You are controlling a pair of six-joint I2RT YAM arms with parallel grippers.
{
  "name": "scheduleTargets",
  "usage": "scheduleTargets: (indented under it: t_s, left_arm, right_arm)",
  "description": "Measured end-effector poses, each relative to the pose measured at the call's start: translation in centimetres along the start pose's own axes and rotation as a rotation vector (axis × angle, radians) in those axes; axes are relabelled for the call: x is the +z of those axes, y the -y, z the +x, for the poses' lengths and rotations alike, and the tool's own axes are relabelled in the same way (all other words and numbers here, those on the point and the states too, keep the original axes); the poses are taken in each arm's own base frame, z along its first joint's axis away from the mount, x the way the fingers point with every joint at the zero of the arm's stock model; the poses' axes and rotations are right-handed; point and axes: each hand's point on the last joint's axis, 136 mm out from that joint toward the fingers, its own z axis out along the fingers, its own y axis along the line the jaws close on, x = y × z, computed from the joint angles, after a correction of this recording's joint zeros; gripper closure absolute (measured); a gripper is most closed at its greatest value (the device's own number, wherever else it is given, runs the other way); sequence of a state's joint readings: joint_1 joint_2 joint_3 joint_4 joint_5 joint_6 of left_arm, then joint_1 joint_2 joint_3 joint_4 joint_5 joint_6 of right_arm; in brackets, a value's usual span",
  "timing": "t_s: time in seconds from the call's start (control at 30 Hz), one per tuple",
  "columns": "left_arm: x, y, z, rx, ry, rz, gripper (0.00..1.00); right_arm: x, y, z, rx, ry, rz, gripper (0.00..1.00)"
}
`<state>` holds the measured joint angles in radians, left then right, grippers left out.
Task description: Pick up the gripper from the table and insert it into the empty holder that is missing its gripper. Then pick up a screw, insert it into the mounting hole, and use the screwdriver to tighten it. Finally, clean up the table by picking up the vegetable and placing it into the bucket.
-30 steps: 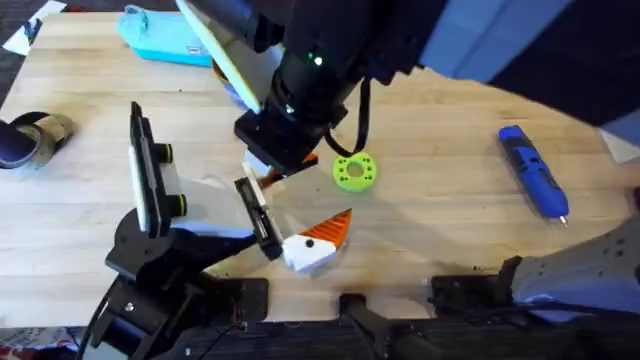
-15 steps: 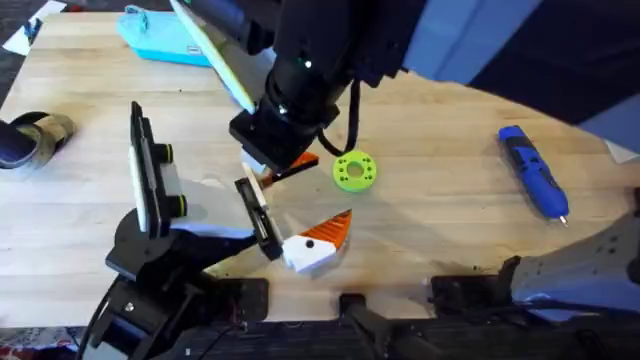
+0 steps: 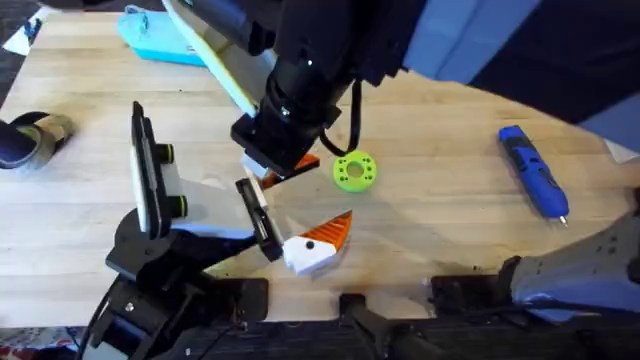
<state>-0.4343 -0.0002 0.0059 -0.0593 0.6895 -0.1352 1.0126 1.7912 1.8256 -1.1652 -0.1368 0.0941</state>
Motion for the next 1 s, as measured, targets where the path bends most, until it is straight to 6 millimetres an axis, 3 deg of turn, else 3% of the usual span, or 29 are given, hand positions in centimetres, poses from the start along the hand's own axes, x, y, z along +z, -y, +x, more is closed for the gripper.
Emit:
scheduleTargets:
  t_s: [0.47, 0.97, 1.0]
  left_arm:
    - [0.0, 0.1, 0.0, 0.000, -0.001, 0.004, 0.014]
    - [0.0, 0.0, 0.0, 0.001, 0.000, 0.003, 0.015]
    - [0.0, 0.0, 0.0, 0.001, 0.000, 0.003, 0.014]
  right_arm:
    - [0.0, 0.1, 0.1, -0.004, -0.004, 0.002, 0.995]
    - [-0.9, 0.2, 0.3, -0.007, 0.006, 0.002, 0.634]
    - [-1.3, 0.3, 0.2, -0.003, 0.015, 0.004, 0.564]
